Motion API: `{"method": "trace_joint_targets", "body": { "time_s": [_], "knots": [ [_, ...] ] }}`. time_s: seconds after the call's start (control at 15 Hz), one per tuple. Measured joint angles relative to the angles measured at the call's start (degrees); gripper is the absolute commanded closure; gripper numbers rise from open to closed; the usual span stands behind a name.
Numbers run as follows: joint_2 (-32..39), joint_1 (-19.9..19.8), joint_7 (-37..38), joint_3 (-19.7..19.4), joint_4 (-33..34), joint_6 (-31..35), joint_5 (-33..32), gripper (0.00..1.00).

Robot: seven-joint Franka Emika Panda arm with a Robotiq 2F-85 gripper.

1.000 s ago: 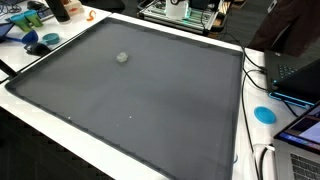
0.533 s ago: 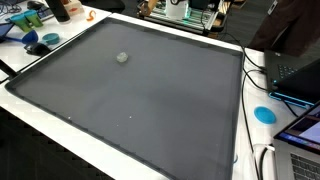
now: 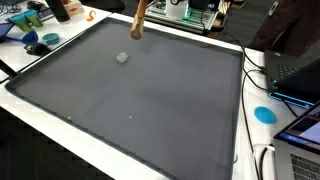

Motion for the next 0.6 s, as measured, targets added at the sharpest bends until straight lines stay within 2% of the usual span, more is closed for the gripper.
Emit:
{"method": "trace_joint_targets", "body": {
  "time_s": [0.6],
  "knots": [
    [14.63,3.77,2.43,0.23,8.07,3.25,-8.62,0.76]
  ]
}}
